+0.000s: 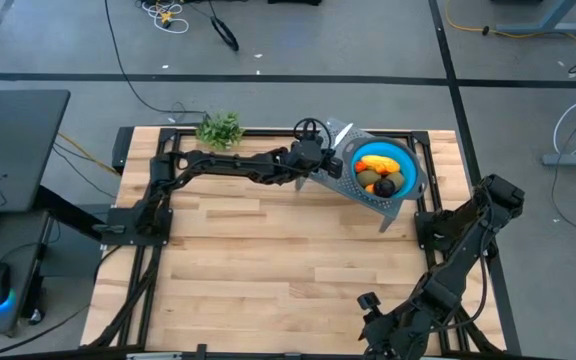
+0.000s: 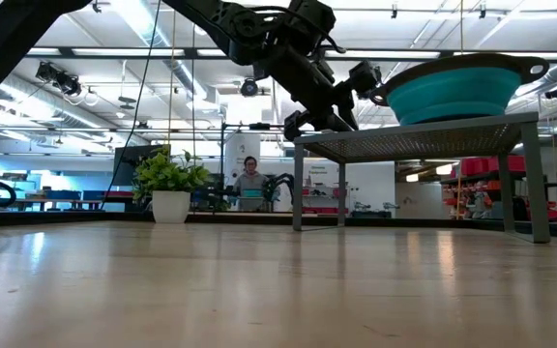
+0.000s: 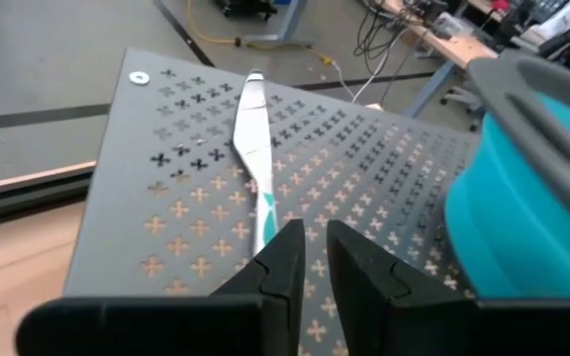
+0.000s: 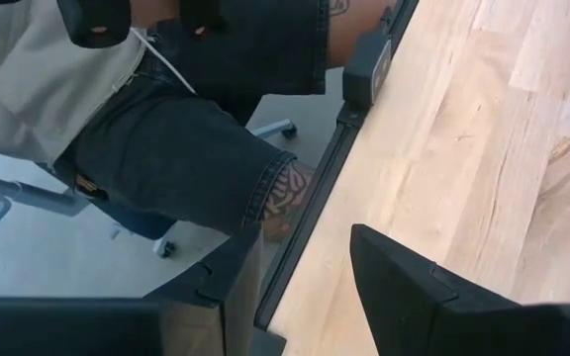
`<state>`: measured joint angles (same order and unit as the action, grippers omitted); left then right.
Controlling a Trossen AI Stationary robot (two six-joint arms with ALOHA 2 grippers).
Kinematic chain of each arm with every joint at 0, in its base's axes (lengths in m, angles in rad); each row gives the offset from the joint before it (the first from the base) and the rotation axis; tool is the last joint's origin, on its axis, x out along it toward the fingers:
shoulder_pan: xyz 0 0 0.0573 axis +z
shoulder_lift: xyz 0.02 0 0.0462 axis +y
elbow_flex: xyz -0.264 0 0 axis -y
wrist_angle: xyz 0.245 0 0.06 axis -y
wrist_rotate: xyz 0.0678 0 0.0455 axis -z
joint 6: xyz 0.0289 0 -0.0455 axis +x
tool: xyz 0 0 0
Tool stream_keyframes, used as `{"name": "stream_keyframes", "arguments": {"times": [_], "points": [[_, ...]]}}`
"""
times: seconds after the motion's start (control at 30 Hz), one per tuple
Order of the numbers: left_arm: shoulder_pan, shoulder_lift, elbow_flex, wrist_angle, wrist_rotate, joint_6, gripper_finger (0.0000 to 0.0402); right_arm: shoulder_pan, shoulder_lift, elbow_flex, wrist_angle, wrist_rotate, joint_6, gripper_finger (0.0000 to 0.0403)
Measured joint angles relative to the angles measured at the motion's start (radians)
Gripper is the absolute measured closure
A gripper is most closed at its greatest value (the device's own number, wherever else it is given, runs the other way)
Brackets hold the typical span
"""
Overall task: Pick & Place Fruit
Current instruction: Return to Home Position
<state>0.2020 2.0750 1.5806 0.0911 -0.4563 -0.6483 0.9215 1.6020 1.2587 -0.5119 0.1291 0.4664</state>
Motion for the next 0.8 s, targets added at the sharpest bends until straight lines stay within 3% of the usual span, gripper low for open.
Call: {"name": "stream_keyframes", "arguments": {"times": [0.43, 0.7, 0.8], "points": [[0.002, -0.042, 0.001, 0.001, 0.072, 0.077, 0.0309, 0.002, 0.0, 0.0, 0.0, 0.0, 0.019, 0.0238], [-0.015, -0.192, 0.002, -0.185, 0.077, 0.238, 0.0292, 0.002, 0.0, 0.0, 0.005, 0.002, 0.037, 0.0238], [-0.04, -0.26, 0.002, -0.299, 0.072, 0.3, 0.0292, -0.001, 0.0, 0.0, 0.001, 0.071, 0.084, 0.0238]]}}
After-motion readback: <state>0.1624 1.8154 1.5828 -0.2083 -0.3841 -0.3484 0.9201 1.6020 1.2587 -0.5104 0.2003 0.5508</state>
